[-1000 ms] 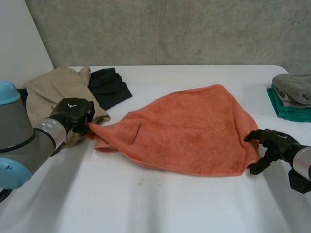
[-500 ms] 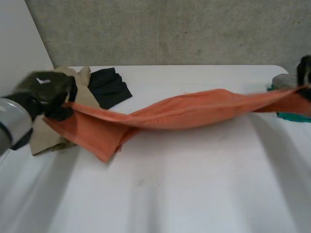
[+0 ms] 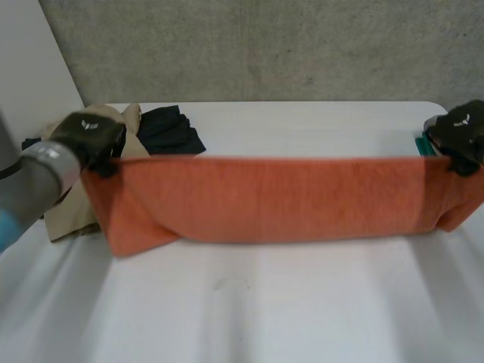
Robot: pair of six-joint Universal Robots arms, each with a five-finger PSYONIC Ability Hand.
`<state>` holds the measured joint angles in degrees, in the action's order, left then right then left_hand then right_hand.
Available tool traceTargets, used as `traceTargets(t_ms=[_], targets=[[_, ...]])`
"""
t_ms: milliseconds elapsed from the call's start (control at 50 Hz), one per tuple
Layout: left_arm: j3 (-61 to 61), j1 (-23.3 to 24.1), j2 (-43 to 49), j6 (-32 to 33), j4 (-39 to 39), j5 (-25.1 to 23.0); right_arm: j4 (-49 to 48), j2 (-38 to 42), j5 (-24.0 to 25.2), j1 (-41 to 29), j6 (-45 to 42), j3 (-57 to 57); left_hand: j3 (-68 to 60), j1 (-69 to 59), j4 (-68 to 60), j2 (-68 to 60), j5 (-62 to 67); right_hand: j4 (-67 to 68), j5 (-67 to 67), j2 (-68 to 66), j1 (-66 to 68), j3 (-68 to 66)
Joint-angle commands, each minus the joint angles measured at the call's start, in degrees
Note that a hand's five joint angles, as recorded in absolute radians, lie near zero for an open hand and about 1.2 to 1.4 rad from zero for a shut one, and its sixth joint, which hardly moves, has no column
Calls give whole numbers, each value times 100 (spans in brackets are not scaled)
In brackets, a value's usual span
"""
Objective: Fold the laundry.
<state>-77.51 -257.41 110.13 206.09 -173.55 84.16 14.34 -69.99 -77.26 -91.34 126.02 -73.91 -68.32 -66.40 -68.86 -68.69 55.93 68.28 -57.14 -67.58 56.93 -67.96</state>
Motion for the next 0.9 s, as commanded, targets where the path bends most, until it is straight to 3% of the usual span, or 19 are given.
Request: traceTargets(t_ms=[20,40,120,160,240,400,600,700,780,900], targets=[[2212,209,1150,89,-1416,540,-2415,618,-527,-384,238,913,-1168,-1360,-1114,-1131,1407,1172,-1286,-1242,2307,-1204],[2388,218,1212,80,-1680,522,-3254,618,-544,-463,387,1036,-1168,-1360,-1114,-1131,1407,1172,-1286,-1242,2307,-1204],[2951,279,1300,115,-3095,478,-5146,601,-702,-551,747,1256,-1168,-1360,-1114,-1131,1407,1172,-1286,-1242,2307,-1204],[3040,314,1265,115,-3805,496,-5502,609,-825,-586,836,1344,-1168,-1360,-1114,-1131,1407,1172,-1286,-1242,2307,-1204],[2962,358,1142,89,-4292,566,-5478,679,-896,-753,985,1590,-1168,-1360,-1114,-1131,1407,1172,-1286,-1242,2307,-1204],[1627,394,1002,28,-4029,584,-4907,768,-861,-789,1082,1249,-1168,-1360,-1114,-1131,1407,1172,-1286,-1242,2307,-1204],[-509,420,615,36,-4003,557,-4546,776,-194,-727,1082,-754,-1168,-1360,-1114,-1131,1407,1172,-1286,-1242,2307,-1204],[-1713,429,237,89,-3634,540,-4327,706,53,-561,1074,-1748,-1168,-1360,-1114,-1131,1407,1172,-1286,-1242,2307,-1204],[-2478,481,-246,107,-3116,531,-3774,347,211,-165,1030,-2416,-1168,-1360,-1114,-1131,1407,1172,-1286,-1242,2307,-1204],[-3261,490,-1116,326,-1922,531,-1596,-690,528,493,732,-2760,-1168,-1360,-1114,-1131,1407,1172,-1286,-1242,2307,-1204]])
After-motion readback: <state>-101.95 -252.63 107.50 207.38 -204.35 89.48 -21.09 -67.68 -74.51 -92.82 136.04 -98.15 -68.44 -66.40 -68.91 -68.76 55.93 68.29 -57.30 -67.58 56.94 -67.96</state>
